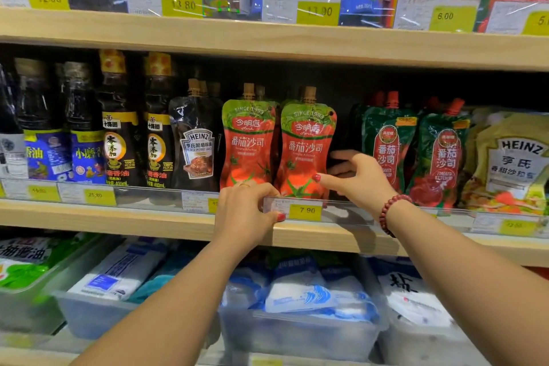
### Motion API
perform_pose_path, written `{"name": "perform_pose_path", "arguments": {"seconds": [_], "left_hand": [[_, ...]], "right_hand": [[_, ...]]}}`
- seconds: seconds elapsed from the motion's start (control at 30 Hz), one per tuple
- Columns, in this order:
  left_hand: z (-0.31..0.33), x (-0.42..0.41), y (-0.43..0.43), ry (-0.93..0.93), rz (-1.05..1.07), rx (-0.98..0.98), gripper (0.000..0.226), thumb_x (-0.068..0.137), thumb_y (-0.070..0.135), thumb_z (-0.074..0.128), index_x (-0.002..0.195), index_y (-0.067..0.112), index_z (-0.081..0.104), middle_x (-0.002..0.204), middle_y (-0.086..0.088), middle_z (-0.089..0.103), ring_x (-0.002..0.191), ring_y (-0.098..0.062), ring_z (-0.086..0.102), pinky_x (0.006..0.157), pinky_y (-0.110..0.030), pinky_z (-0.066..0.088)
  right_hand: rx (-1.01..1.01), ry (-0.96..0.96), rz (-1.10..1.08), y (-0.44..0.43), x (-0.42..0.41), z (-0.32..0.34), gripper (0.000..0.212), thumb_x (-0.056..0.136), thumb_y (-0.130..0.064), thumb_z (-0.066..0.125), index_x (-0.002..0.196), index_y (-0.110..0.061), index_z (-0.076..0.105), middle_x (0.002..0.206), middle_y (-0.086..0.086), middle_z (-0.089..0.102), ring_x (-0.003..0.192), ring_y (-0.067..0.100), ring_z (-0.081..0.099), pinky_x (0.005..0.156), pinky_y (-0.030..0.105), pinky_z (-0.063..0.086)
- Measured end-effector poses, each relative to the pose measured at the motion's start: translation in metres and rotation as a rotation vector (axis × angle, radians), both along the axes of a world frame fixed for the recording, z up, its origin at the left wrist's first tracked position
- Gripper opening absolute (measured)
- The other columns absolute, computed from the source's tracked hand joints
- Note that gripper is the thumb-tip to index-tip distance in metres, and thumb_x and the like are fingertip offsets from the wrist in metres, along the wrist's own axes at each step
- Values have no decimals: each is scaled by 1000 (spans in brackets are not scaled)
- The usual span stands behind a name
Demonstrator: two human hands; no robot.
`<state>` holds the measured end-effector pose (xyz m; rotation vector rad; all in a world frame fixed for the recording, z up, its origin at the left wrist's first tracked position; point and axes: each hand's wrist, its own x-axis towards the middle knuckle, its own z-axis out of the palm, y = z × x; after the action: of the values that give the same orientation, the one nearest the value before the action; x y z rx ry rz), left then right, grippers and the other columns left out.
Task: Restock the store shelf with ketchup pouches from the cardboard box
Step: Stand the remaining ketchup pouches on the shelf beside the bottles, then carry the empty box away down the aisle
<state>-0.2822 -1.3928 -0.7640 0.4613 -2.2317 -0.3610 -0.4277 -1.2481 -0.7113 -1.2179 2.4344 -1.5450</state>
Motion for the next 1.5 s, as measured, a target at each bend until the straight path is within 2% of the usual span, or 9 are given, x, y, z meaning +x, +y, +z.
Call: {"name": "perform_pose_path", "arguments": {"seconds": [0.17, 0.37, 0.53, 0.7, 0.87, 1.0, 1.13, 1.3, 1.5], "left_hand": [[-6, 0, -10, 45, -33, -1, 26, 63, 38, 82, 86, 37, 69, 70, 15, 58, 71, -8, 49, 72, -30, 34], [1, 4, -8, -113, -135, 77, 38, 66, 34, 80, 102, 31, 68, 86, 8, 64, 87, -18, 57, 83, -38, 41], [22, 25, 1, -177, -187, 244, 41, 71, 8, 75, 111, 12, 67, 102, -7, 64, 103, -26, 53, 92, -29, 35], [33, 71, 22, -274, -110, 347, 36, 78, 8, 62, 114, 11, 63, 107, -12, 60, 104, -27, 50, 87, -25, 34], [2, 135, 51, -559, 24, 484, 44, 77, 1, 67, 120, 7, 60, 109, -19, 59, 108, -37, 50, 91, -32, 35], [-40, 184, 80, -757, 150, 749, 57, 83, 10, 66, 136, 20, 47, 137, -14, 44, 126, -31, 41, 99, -31, 34], [-93, 222, 110, -985, 222, 931, 68, 88, 26, 61, 147, 25, 27, 156, -2, 13, 142, -28, 15, 111, -41, 23], [-138, 242, 134, -1232, 162, 641, 90, 79, 46, 64, 145, 43, 3, 153, -17, 12, 128, -52, 30, 97, -62, 40], [-173, 254, 147, -1115, 193, 695, 113, 82, 14, 67, 134, 56, -24, 158, -12, 3, 116, -50, 50, 74, -50, 55]], "right_hand": [[-199, 154, 103, 29, 1, -6, 20, 74, -18, 77, 93, -18, 71, 84, -4, 71, 78, 4, 66, 74, 19, 54], [-213, 225, 117, 55, 8, -4, 10, 75, -14, 75, 83, -17, 70, 78, -3, 70, 69, 7, 65, 67, 19, 53], [-48, 57, 161, 73, 30, 5, 15, 74, -8, 75, 77, -20, 68, 71, 2, 68, 62, 8, 61, 61, 18, 50], [188, -130, 69, 117, 56, 0, 13, 77, -5, 73, 77, -17, 68, 72, 10, 69, 64, 16, 59, 57, 17, 49], [579, -303, -74, 186, 87, -32, 19, 80, -11, 70, 98, -15, 67, 84, 3, 67, 75, 19, 62, 72, 34, 53], [944, -547, -142, 234, 108, -74, 47, 86, -19, 62, 130, -25, 45, 122, 5, 56, 110, 28, 54, 92, 40, 48], [1136, -512, -144, 263, 125, -121, 77, 86, -21, 59, 145, -32, 11, 140, 10, 37, 113, 33, 51, 90, 45, 50], [1296, -488, -237, 284, 145, -177, 91, 89, -26, 54, 145, -28, -17, 145, 18, 33, 82, 27, 57, 64, 35, 49], [1319, -351, -274, 296, 146, -211, 110, 86, -20, 61, 133, -38, -37, 113, 21, 53, 52, 16, 41, 54, 35, 46]]}}
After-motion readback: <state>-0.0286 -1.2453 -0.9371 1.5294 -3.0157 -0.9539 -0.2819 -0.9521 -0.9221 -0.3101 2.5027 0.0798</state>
